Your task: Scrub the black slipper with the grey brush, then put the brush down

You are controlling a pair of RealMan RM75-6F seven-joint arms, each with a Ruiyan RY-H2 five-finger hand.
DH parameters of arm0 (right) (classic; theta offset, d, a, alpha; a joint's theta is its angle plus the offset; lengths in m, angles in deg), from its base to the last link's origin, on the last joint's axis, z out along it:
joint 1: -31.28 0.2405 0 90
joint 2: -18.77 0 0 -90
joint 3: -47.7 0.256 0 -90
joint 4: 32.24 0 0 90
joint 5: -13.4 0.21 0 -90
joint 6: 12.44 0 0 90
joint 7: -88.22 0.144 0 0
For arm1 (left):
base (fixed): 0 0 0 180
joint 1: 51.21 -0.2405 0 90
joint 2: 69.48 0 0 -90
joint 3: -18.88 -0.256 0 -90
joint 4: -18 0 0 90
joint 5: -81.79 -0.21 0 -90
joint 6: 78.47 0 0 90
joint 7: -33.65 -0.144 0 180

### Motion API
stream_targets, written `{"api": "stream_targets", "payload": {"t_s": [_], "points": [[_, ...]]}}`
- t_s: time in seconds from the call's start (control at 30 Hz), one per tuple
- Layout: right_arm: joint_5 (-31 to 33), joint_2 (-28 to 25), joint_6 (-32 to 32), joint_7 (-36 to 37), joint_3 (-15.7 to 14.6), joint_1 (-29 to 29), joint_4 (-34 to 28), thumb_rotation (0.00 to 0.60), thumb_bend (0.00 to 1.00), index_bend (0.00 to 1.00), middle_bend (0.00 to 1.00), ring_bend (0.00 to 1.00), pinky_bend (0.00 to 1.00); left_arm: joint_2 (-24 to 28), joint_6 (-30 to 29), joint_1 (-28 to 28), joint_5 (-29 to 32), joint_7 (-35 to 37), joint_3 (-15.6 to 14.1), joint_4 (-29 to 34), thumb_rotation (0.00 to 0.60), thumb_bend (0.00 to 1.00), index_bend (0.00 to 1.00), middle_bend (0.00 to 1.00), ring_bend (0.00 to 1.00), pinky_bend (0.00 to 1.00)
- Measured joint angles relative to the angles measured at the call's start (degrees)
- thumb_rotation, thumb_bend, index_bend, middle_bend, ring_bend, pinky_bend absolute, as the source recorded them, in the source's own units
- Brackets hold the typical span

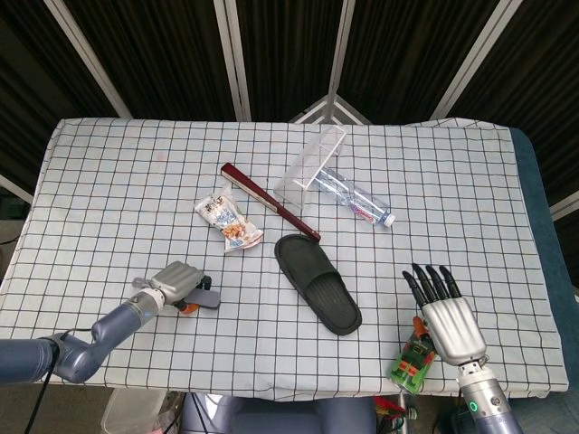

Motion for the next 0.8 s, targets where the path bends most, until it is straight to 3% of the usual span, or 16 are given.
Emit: {"api": "stream_targets", "payload": {"t_s": [0.13,0.23,0.57,0.8], "points": [[0.41,0.01,-0.85,0.55,0.63,-0.33,0.52,0.6,0.54,0.0,0.0,0.0,0.0,-1.07,-1.61,-2.29,-4.71,2.7,1.26,-1.47,0.6,0.22,0.17,0.25,0.15,0.25],[0.51,-0.09,-1.28,0.93,1.03,-0.63,0.72,0.6,0.54,0.0,0.0,0.0,0.0,-1.28,-3.5,-3.93,-8.13,5.38,2.32,-1.76,0.6,0.13,0.13,0.19,0.13,0.25],[-0.75,-0.75,-1.29,1.65,1.65,-1.96,0.61,0.6,0.54,0.0,0.0,0.0,0.0,0.79,-14.44,-9.99,-19.89,12.35,4.16,0.22,0.537,0.04,0.03,0.05,0.02,0.18],[-2.66,-1.88,0.95,3.35,1.51,-3.99,0.98,0.6,0.53,0.0,0.0,0.0,0.0,4.41,-29.21,-17.01,-26.26,11.17,3.76,2.51,0.537,0.03,0.0,0.03,0.0,0.15]]}}
